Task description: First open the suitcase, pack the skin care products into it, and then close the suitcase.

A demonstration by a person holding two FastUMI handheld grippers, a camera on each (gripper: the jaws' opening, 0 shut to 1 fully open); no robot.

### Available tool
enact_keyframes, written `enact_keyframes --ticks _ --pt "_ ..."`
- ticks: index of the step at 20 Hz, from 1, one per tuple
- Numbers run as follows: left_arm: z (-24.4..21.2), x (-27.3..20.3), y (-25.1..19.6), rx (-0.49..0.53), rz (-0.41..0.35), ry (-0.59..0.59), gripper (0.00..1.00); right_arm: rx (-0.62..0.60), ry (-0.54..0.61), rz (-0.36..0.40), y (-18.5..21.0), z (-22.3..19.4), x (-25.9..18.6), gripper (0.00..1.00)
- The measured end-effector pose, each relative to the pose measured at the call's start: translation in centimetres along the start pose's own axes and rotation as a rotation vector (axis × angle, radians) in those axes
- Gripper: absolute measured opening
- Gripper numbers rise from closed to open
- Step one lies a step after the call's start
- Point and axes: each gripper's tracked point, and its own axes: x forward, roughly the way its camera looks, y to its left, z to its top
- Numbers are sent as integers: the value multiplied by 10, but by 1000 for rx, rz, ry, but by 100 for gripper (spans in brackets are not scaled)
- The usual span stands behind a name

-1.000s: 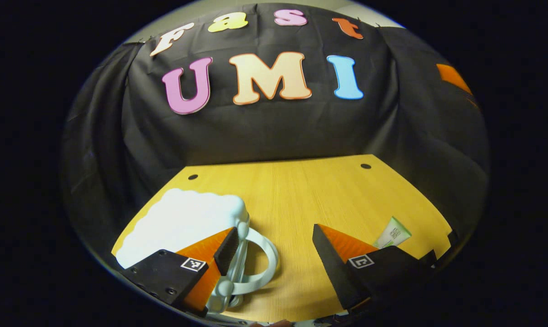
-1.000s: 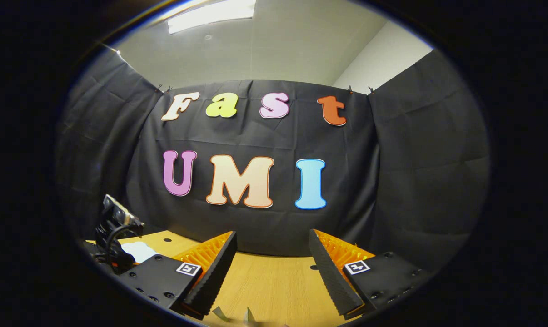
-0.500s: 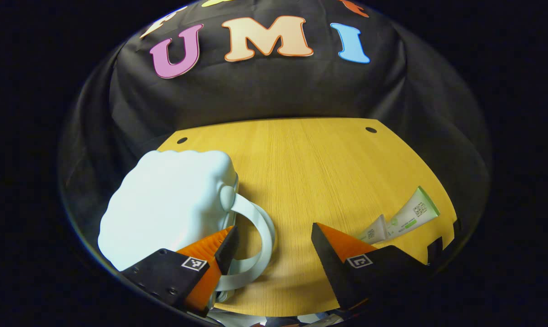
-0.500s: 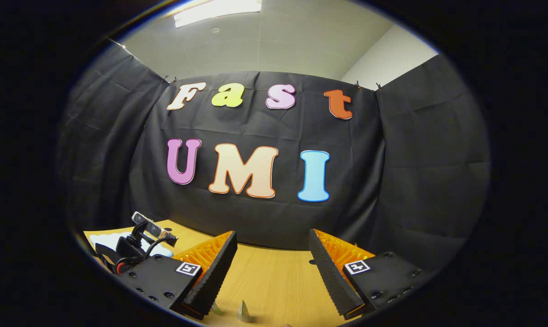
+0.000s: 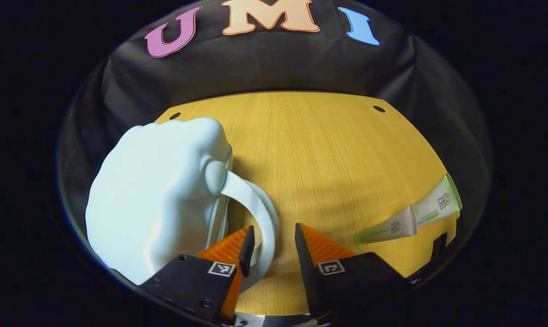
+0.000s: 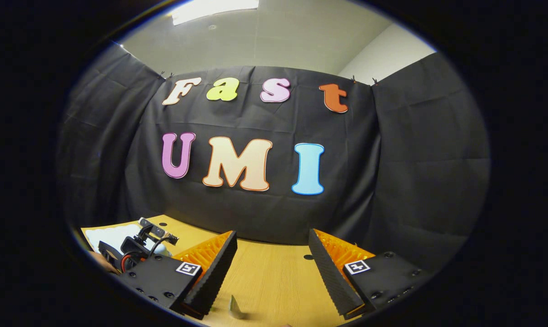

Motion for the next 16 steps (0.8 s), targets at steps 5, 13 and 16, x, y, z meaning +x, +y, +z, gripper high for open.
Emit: enact_keyframes --ticks 5,13,16 --pt "-2 3 4 38 29 14 13 17 6 19 -5 -10 3 99" --pt "9 -4 6 80 99 12 2 65 1 111 -1 -23 11 98" --pt "17 -13 0 54 98 -9 0 70 -23 153 5 -20 15 98"
